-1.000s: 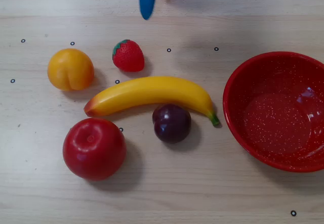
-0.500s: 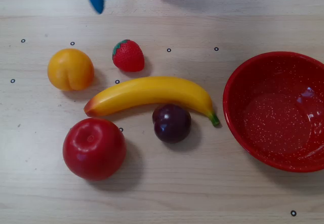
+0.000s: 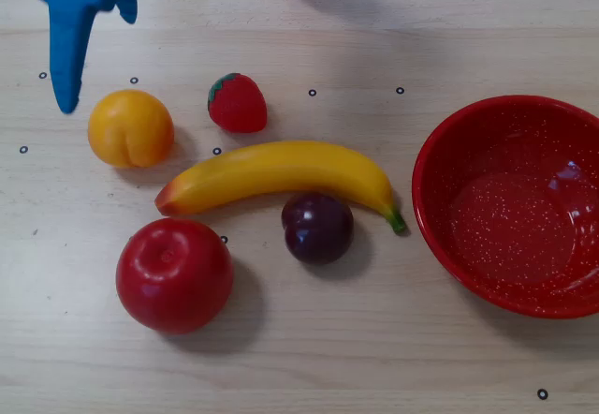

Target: Put the peach in the red bowl.

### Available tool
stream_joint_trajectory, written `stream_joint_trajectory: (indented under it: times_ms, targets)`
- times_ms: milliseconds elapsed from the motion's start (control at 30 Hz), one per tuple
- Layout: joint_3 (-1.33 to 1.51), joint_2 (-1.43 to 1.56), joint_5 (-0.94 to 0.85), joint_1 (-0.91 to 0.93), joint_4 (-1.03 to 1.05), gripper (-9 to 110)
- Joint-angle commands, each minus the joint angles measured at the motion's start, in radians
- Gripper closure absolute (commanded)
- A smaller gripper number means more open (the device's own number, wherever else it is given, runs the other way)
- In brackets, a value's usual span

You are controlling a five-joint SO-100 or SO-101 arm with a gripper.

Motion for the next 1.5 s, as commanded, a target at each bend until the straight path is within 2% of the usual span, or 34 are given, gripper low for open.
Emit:
stream_joint_trajectory:
  times_ms: [0, 300, 700, 1467]
  targets:
    - [-0.078, 0.014, 0.066, -0.026, 0.086, 37]
    - [-0.083, -0.143, 0.173, -0.011, -0.006, 34]
    - [-0.176, -0.336, 0.172, 0.011, -0.179, 30]
    - [-0.272, -0.463, 0.107, 0.081, -0.153, 31]
